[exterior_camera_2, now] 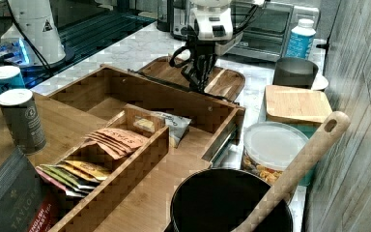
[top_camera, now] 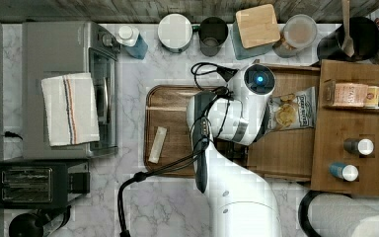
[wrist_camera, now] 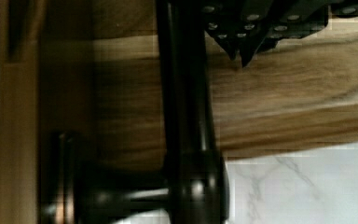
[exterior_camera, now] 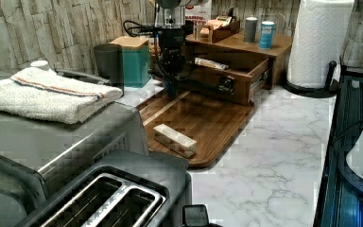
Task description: Close the drawer.
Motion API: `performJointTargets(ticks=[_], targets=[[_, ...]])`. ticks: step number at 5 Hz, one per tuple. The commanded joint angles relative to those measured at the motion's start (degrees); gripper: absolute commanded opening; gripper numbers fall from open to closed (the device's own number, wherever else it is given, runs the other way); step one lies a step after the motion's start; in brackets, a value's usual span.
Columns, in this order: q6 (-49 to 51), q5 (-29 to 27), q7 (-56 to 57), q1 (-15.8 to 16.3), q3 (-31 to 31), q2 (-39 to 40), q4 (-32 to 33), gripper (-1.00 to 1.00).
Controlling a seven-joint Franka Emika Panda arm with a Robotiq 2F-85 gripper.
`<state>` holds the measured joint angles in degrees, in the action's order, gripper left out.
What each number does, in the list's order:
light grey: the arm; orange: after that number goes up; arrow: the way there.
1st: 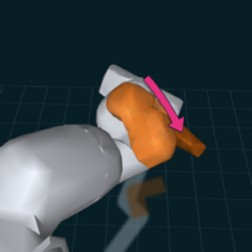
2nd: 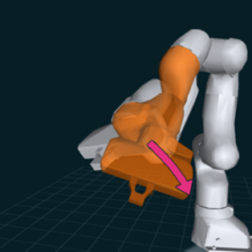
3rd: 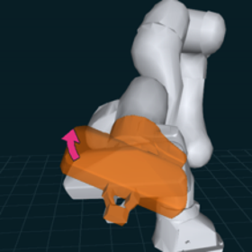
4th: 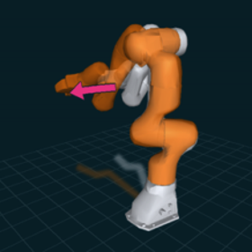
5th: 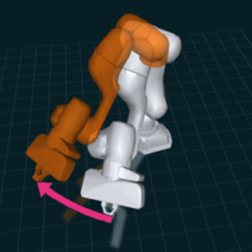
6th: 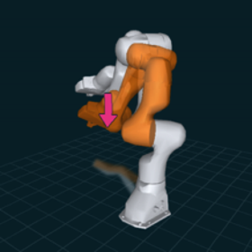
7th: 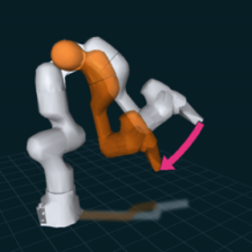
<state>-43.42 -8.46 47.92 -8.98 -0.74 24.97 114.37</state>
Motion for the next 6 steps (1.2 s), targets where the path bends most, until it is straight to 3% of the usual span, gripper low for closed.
performJointTargets(ticks=[1,2,3,5,6], targets=[[0.2,3.6,3.6,-1.0,1.7,-6.2,3.3,-1.0],[-1.9,4.3,11.9,-4.9,3.2,-6.3,2.4,-1.0],[1.2,3.4,19.9,-9.1,5.1,-4.4,-5.1,-1.0],[4.6,-2.0,27.1,-14.6,8.2,-3.9,-10.8,-1.0],[6.2,-7.5,32.3,-18.4,9.7,-0.2,-16.1,-1.0]])
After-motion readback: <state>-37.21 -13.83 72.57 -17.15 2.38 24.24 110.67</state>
